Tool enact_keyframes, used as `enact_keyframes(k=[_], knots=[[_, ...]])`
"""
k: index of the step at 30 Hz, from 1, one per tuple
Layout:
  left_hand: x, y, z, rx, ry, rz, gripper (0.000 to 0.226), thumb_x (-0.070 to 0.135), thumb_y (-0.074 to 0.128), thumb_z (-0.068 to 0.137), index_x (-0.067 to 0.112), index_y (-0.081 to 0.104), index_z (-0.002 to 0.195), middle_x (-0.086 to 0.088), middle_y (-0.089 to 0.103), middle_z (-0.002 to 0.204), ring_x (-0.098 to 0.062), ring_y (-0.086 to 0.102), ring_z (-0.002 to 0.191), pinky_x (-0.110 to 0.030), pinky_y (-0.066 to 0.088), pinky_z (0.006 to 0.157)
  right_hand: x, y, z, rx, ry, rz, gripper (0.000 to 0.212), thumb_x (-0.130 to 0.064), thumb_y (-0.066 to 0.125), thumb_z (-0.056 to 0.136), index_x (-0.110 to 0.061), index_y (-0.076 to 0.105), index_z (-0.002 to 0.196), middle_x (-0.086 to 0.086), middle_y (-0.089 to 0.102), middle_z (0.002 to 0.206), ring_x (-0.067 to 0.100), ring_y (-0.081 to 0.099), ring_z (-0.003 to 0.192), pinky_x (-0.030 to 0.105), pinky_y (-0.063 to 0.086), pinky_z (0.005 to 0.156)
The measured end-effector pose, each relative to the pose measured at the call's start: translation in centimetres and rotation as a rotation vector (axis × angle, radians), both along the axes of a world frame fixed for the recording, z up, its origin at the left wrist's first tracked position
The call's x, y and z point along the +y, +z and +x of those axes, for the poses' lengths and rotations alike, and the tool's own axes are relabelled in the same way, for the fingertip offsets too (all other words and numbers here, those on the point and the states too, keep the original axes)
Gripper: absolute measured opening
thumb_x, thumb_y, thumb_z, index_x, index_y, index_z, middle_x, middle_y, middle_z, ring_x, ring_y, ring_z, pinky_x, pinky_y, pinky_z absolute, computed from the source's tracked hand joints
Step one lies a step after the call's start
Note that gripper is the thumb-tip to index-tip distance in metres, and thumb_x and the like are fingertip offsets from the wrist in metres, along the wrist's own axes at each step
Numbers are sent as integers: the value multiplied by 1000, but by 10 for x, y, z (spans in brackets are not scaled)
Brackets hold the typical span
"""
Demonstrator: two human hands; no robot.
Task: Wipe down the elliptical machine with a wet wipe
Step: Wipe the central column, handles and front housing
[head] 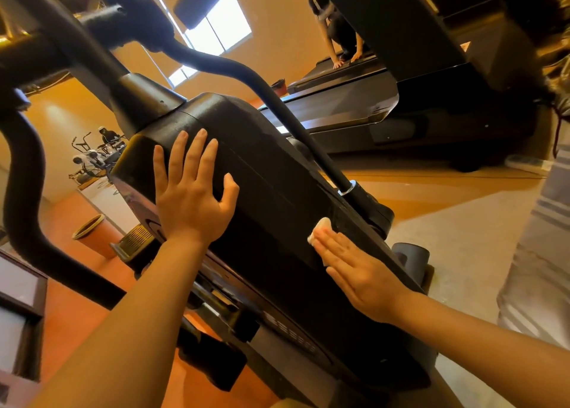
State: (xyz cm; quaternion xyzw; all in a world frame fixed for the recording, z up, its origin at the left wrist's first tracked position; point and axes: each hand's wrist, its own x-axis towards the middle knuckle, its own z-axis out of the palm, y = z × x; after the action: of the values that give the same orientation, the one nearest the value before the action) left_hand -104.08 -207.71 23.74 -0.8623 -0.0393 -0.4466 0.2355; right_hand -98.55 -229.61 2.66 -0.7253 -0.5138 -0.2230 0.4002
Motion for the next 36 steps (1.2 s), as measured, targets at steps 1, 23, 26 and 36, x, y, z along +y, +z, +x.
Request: enact_keyframes(k=[1, 23, 26, 36], knots=[[0, 0, 0, -1, 0, 0, 57, 43, 37, 96, 14, 49, 143, -7, 40, 155, -28, 25, 148, -49, 3, 124, 2, 5, 6, 39, -29, 23, 49, -23, 31, 106, -6, 24, 151, 7, 18, 161, 19, 14, 150, 37, 17, 121], [2, -3, -1, -17, -39, 22, 53, 40, 38, 97, 12, 53, 140, -9, 45, 152, -30, 30, 146, -55, 10, 122, 1, -2, 26, 403, -112, 163, 52, -29, 30, 102, -19, 13, 150, -9, 15, 159, -3, 8, 146, 35, 15, 120], [2, -4, -1, -28, -57, 29, 52, 39, 39, 96, 11, 55, 137, -10, 47, 149, -31, 33, 144, -55, 10, 122, 6, 0, 16, 481, -129, 213, 54, -32, 30, 101, -22, 8, 149, -14, 11, 156, -6, 6, 145, 39, 19, 122], [7, -9, -1, -51, -139, 120, 42, 31, 45, 97, 8, 62, 127, -12, 57, 140, -32, 43, 138, -62, 18, 117, -16, -31, -11, -22, -32, -69, 49, -25, 28, 107, -4, 26, 151, 6, 18, 162, 23, 17, 149, 35, 15, 121]])
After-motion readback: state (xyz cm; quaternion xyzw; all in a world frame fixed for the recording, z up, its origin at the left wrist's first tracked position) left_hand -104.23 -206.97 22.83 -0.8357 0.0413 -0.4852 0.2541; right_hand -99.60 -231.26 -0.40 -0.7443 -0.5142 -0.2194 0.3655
